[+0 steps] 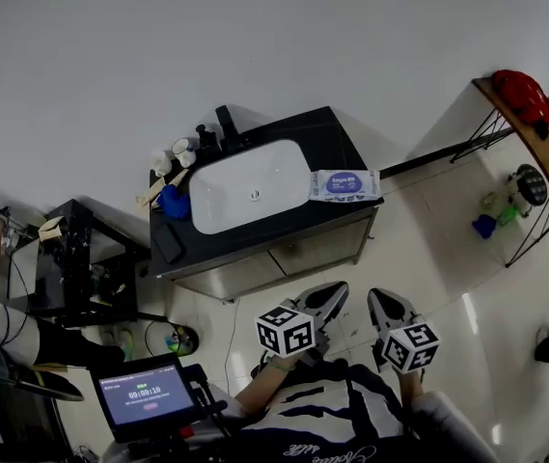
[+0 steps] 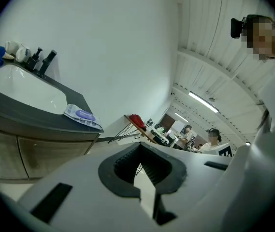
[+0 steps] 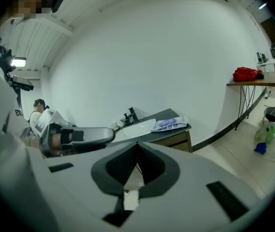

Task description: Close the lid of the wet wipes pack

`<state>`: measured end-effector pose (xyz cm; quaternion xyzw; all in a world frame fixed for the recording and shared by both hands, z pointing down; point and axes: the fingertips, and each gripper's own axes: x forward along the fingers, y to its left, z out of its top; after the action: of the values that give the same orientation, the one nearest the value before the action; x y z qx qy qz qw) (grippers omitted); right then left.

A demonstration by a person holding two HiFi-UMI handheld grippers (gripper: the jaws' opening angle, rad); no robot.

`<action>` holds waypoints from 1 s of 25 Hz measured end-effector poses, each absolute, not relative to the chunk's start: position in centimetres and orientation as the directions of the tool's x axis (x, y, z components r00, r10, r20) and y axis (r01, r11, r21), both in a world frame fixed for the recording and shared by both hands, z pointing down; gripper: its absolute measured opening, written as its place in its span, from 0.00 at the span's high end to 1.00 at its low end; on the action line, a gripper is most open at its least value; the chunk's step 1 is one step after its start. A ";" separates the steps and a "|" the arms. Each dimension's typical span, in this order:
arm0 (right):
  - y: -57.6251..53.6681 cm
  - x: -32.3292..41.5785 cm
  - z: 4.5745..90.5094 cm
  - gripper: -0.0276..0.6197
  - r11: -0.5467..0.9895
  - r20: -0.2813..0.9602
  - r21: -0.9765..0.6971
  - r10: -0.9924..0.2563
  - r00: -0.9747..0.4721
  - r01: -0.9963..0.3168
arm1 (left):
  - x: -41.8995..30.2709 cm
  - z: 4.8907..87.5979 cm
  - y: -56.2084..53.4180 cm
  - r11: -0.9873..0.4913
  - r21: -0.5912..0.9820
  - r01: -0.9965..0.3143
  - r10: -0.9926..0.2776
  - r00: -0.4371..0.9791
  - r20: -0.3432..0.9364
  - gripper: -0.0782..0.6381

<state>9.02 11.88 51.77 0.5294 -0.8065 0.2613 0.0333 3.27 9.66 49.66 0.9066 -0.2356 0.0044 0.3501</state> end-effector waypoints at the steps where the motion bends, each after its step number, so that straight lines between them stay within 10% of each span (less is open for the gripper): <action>1: 12.7 9.1 51.8 0.96 0.310 0.330 -0.385 -0.834 -0.443 -0.870 | 3.4 49.9 10.6 -0.642 0.629 -0.438 -0.428 0.886 0.179 0.89; 25: 20.0 7.4 50.4 0.96 0.366 0.273 -0.418 -0.823 -0.499 -0.831 | 3.2 50.2 19.6 -0.691 0.531 -0.490 -0.436 0.869 0.235 0.89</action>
<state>7.44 19.95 50.43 0.5004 -0.8264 0.2581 0.0087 3.17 19.59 50.22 0.9184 -0.2522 0.0451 0.3016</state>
